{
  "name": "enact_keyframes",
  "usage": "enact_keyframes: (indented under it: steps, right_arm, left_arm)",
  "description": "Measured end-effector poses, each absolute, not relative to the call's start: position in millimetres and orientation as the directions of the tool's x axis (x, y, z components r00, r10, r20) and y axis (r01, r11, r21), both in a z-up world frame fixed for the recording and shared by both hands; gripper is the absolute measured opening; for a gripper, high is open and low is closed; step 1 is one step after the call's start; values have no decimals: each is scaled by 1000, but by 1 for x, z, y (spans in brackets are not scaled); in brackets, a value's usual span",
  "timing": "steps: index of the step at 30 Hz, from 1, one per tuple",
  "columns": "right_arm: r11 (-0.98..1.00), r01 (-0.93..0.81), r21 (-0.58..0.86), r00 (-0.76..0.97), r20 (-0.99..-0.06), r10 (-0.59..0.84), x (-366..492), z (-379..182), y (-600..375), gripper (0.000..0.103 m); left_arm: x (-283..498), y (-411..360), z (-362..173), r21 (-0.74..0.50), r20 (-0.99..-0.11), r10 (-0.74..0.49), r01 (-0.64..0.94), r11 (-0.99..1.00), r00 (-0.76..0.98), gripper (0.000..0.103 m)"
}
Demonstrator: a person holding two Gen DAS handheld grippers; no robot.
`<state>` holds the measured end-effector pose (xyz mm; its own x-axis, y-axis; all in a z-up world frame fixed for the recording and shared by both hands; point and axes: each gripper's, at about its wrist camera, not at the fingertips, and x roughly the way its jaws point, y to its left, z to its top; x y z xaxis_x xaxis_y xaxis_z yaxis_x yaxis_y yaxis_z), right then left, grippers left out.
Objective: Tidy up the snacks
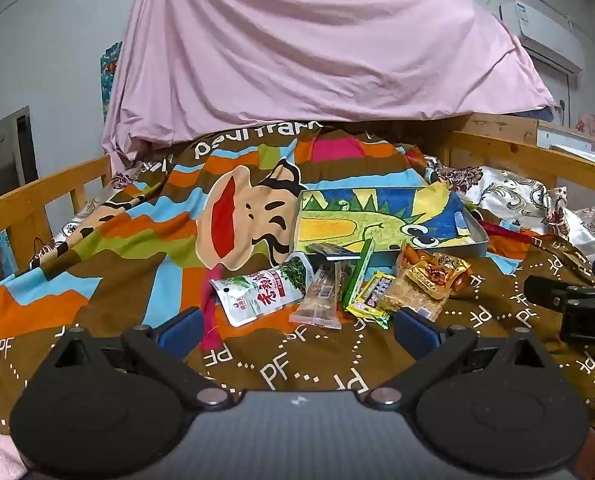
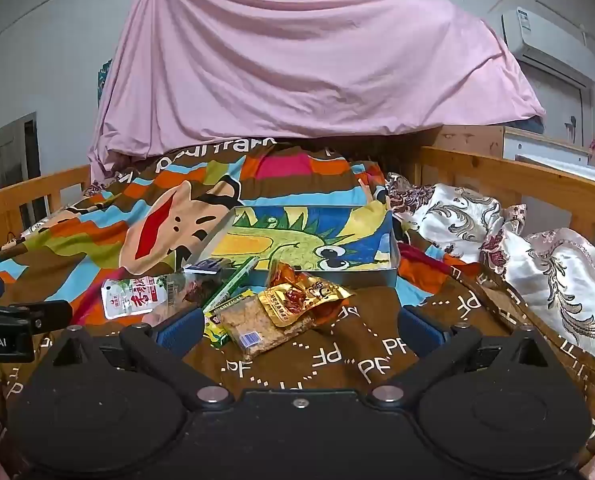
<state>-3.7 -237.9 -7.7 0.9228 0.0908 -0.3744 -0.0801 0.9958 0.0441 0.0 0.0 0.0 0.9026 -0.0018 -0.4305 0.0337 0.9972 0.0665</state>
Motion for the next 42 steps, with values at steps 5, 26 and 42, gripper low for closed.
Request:
enact_keyframes:
  steps: [5,26,42]
  right_arm:
    - [996,-77,46,923,-375,88,-3,-8,-239,102]
    - [996,-75,51,918,-385,89,-2,-7,-239,102]
    - [996,-74,54,917,-389,89,0,-9,-239,103]
  left_arm:
    - [-1,0,-1,70,-428,-13,48,996,904,103]
    - [1,-5,-5,77,-447,-18,59,995,894,103]
    - [1,-6,-5,78,-448,-18,59,995,894,103]
